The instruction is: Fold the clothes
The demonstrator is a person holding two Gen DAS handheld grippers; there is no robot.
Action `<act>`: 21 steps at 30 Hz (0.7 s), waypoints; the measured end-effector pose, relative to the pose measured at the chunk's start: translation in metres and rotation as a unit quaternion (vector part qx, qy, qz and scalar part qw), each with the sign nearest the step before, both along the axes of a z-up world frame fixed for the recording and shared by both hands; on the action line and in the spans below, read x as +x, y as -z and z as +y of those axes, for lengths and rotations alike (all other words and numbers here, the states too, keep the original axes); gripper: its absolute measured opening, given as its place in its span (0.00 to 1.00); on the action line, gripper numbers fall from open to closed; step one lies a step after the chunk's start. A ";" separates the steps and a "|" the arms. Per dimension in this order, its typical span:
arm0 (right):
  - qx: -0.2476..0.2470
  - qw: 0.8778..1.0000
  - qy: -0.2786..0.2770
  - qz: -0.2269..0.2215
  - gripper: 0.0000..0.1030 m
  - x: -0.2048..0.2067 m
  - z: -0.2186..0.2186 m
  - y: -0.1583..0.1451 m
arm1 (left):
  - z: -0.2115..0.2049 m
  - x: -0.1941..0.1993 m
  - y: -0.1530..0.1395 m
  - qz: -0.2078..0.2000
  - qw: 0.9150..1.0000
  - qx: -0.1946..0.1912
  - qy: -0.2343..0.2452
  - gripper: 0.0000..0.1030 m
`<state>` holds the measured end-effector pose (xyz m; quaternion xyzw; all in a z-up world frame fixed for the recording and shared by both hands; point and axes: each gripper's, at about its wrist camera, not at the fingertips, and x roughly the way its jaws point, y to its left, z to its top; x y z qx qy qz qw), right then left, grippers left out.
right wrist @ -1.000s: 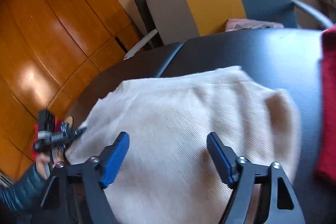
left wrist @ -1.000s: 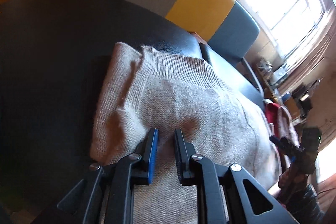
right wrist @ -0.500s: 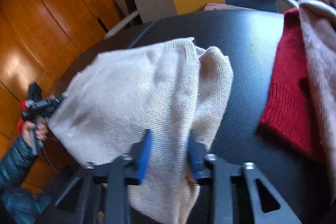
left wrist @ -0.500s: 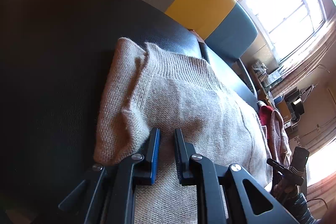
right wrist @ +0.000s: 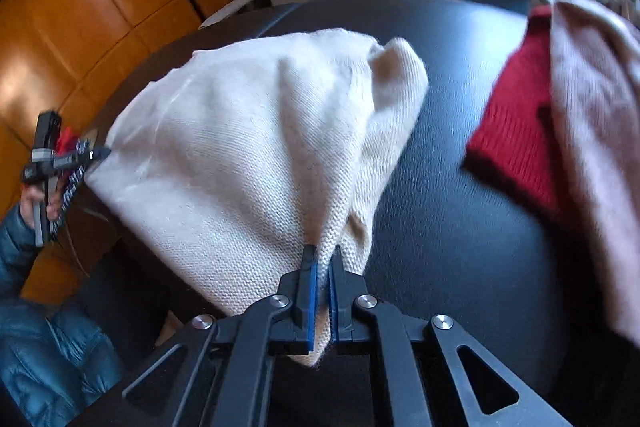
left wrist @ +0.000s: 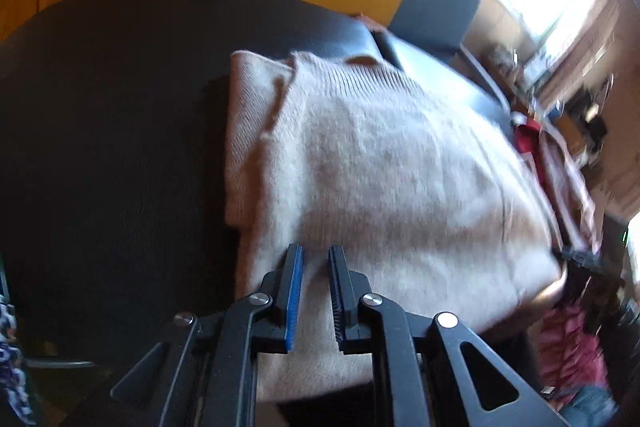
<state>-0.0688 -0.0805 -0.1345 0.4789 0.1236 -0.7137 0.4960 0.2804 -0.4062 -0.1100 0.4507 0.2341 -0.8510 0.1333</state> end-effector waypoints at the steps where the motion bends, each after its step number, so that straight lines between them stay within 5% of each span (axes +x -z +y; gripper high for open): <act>1: -0.005 1.000 0.003 -0.006 0.08 -0.001 0.001 -0.002 | 0.005 0.001 -0.002 -0.010 1.000 -0.012 0.008 0.12; 4: -0.015 1.000 0.011 -0.020 0.19 -0.006 0.008 -0.011 | 0.016 0.003 -0.011 -0.004 1.000 -0.023 0.010 0.12; 7: -0.052 0.998 0.025 -0.005 0.26 -0.014 0.010 -0.032 | 0.030 0.000 -0.027 0.052 0.999 -0.010 0.014 0.14; 12: -0.092 0.994 0.060 0.015 0.41 -0.036 -0.025 -0.047 | 0.059 -0.035 -0.028 0.071 0.996 -0.012 0.058 0.17; 17: -0.054 0.993 0.106 0.012 0.43 -0.061 -0.066 -0.022 | 0.088 -0.071 -0.028 0.087 0.991 -0.016 0.103 0.18; 19: -0.043 0.994 0.094 0.017 0.36 -0.059 -0.069 -0.017 | 0.098 -0.080 -0.026 0.089 0.989 -0.017 0.114 0.18; 21: -0.030 0.996 0.076 0.035 0.08 -0.052 -0.074 -0.015 | 0.103 -0.078 -0.022 0.087 0.990 -0.014 0.113 0.18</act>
